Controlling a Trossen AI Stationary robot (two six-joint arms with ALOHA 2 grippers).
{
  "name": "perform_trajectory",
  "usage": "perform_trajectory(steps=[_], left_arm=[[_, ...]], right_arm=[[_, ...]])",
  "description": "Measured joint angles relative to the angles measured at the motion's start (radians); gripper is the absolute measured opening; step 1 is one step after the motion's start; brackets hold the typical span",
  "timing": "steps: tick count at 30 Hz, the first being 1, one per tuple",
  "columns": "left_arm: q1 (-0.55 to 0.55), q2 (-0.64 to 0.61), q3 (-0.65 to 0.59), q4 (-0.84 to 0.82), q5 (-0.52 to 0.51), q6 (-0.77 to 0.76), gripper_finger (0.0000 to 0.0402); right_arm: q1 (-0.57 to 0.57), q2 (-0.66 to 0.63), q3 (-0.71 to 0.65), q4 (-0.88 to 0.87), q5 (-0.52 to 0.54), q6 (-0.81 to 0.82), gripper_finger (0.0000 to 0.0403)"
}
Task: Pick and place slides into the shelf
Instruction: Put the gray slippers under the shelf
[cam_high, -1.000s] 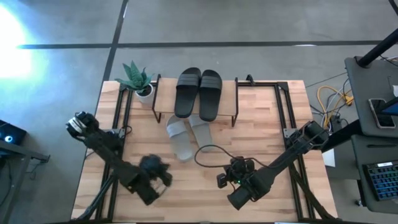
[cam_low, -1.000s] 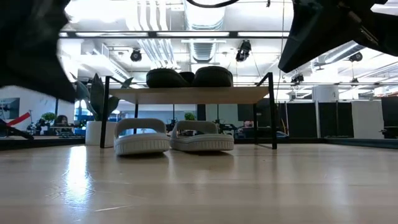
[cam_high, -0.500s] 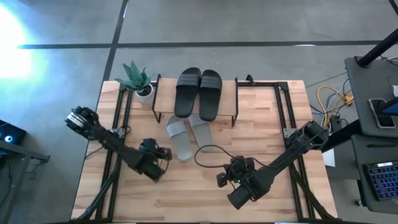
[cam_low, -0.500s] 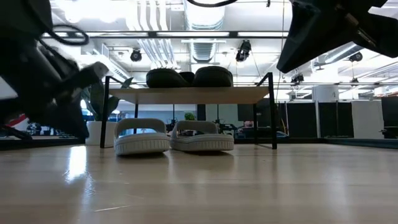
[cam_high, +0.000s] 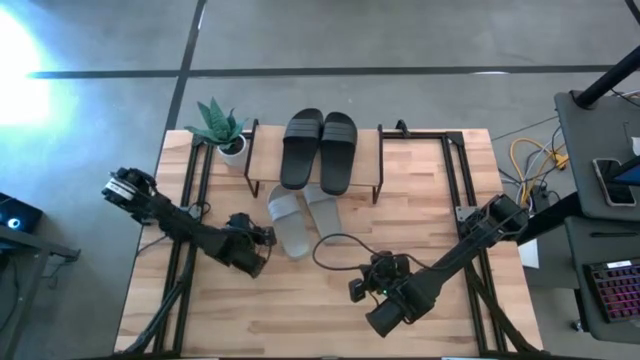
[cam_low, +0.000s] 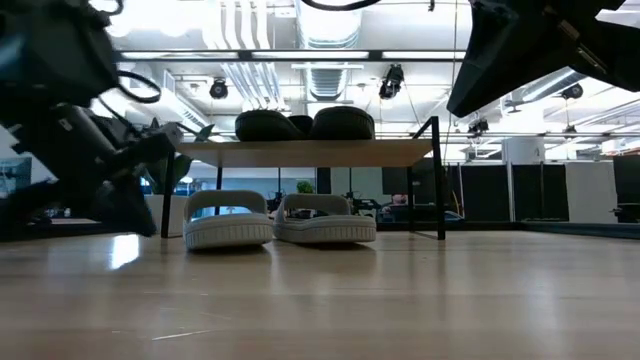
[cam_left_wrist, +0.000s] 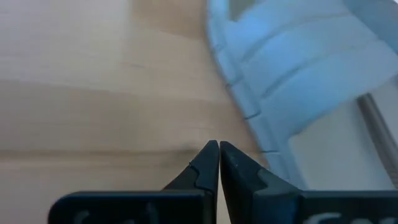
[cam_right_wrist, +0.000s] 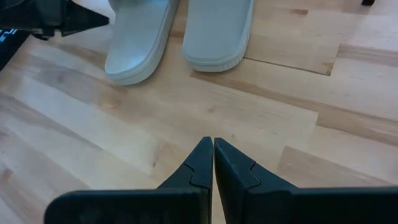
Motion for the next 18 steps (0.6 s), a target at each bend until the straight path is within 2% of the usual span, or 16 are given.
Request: perform_trajectory(steps=[5, 15, 18], left_arm=[[0.066, 0.052, 0.002, 0.189, -0.013, 0.14, 0.0], [0.194, 0.077, 0.023, 0.251, -0.016, 0.315, 0.0], [0.22, 0.077, 0.03, 0.328, -0.016, 0.408, 0.0]], right_arm=[[0.0, 0.0, -0.001, 0.0, -0.013, -0.003, 0.0009], [0.004, 0.0, -0.003, -0.003, -0.029, -0.003, 0.0009], [0.004, 0.0, -0.005, -0.003, -0.031, -0.003, 0.0009]])
